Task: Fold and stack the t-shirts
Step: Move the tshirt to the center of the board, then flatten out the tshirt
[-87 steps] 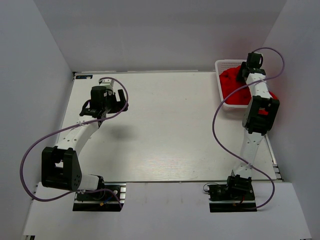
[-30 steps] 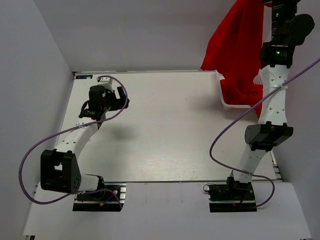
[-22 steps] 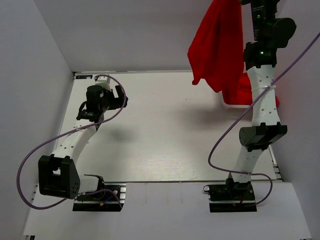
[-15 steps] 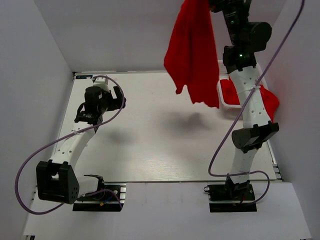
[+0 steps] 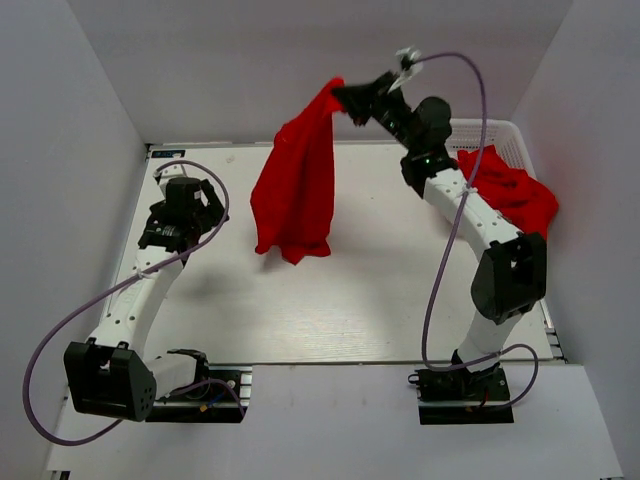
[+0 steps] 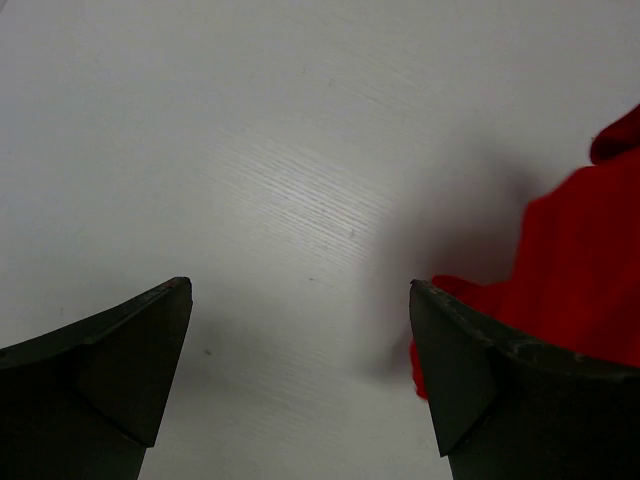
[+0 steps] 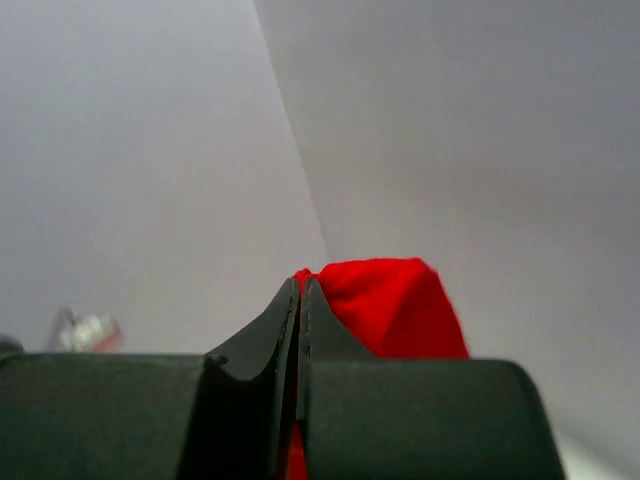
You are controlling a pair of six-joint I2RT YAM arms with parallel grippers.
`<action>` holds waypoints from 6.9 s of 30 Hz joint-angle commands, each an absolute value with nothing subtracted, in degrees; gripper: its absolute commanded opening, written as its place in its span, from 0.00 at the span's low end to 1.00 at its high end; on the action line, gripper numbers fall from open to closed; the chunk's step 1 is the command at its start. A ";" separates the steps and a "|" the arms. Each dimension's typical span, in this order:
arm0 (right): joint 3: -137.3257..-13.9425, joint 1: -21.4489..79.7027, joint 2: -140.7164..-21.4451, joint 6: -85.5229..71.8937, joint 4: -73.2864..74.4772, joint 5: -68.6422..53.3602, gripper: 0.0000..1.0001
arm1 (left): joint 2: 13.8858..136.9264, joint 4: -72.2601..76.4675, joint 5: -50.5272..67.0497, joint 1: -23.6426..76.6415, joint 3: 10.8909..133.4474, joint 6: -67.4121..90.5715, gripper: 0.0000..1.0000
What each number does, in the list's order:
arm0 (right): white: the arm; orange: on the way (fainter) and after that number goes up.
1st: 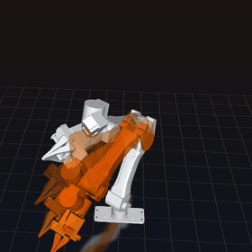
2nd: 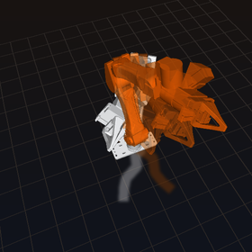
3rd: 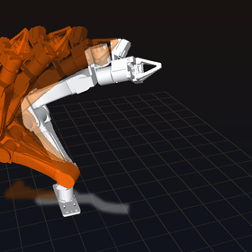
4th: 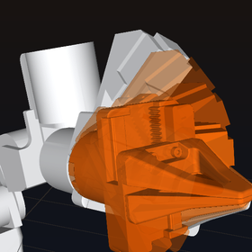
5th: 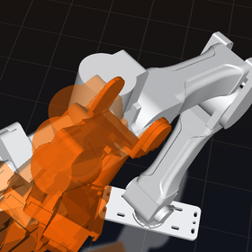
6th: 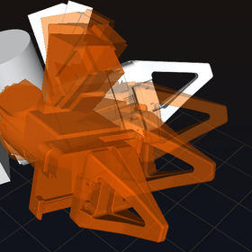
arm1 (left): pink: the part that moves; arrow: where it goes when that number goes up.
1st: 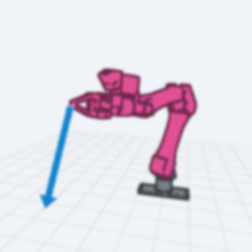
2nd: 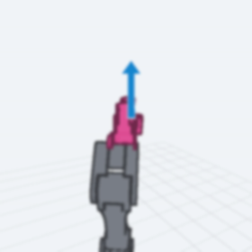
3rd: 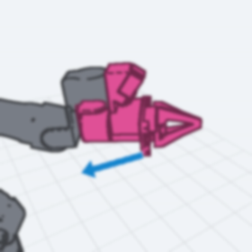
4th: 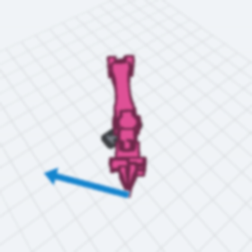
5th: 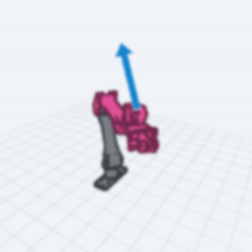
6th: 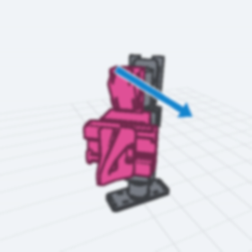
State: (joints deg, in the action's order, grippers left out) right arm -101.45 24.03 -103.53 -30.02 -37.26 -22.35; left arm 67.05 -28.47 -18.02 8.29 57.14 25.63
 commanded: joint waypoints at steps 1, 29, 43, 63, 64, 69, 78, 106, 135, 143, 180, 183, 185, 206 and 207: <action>-84.80 23.99 -96.43 -24.28 -41.40 -24.70 0.00 | 66.01 -35.07 -25.66 7.91 59.41 30.76 1.00; -63.89 23.64 -88.85 -11.25 5.27 17.31 0.90 | 81.73 -15.03 20.21 9.05 50.19 10.91 1.00; -67.41 23.29 -97.56 -13.54 6.42 11.34 0.90 | 94.12 -14.68 20.40 13.54 52.55 4.92 0.93; -70.05 23.12 -106.43 -10.46 4.48 2.29 0.88 | 91.68 -12.57 11.78 14.68 54.49 8.44 0.00; -70.31 23.29 -107.22 -10.37 4.48 2.02 0.88 | 91.67 -12.57 11.78 14.68 54.49 8.44 0.00; -71.54 23.38 -110.30 -10.90 3.25 2.72 0.80 | 91.67 -13.10 11.26 14.68 54.49 8.44 0.00; -70.05 23.29 -112.32 -10.80 -1.40 -4.39 0.39 | 90.53 -13.10 10.11 14.68 56.07 8.44 0.00; -74.79 23.29 -69.00 -2.91 -8.26 29.08 0.00 | 58.20 -13.80 -15.99 14.06 74.79 4.31 0.00; -85.08 23.29 -71.60 5.80 -10.72 29.62 0.00 | 64.05 -18.19 -12.47 14.06 77.87 10.19 0.00; -100.43 20.74 -106.22 1.41 -4.16 31.03 0.00 | 100.77 -23.62 -18.19 11.96 87.42 15.64 0.00; -62.15 20.13 -90.02 -29.61 18.46 15.91 0.90 | 94.15 -36.48 -8.17 9.76 62.70 25.84 0.99; -57.58 19.86 -87.81 -30.67 17.32 15.38 0.90 | 92.12 -33.67 -6.61 9.76 57.77 26.81 0.99; -56.17 19.95 -87.10 -30.85 16.79 14.15 0.90 | 91.06 -31.48 -5.46 9.76 56.08 26.81 0.99; -54.23 19.87 -84.12 -33.48 19.77 17.31 0.90 | 90.18 -18.46 1.93 9.40 45.18 23.12 0.04; -54.05 19.95 -83.85 -33.49 19.60 17.14 0.90 | 90.18 -18.46 1.93 9.40 45.18 23.12 0.00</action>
State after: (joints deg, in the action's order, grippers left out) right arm -54.61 19.99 -86.48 -31.79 19.51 15.07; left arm 91.42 -18.94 -1.45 9.06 47.66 23.97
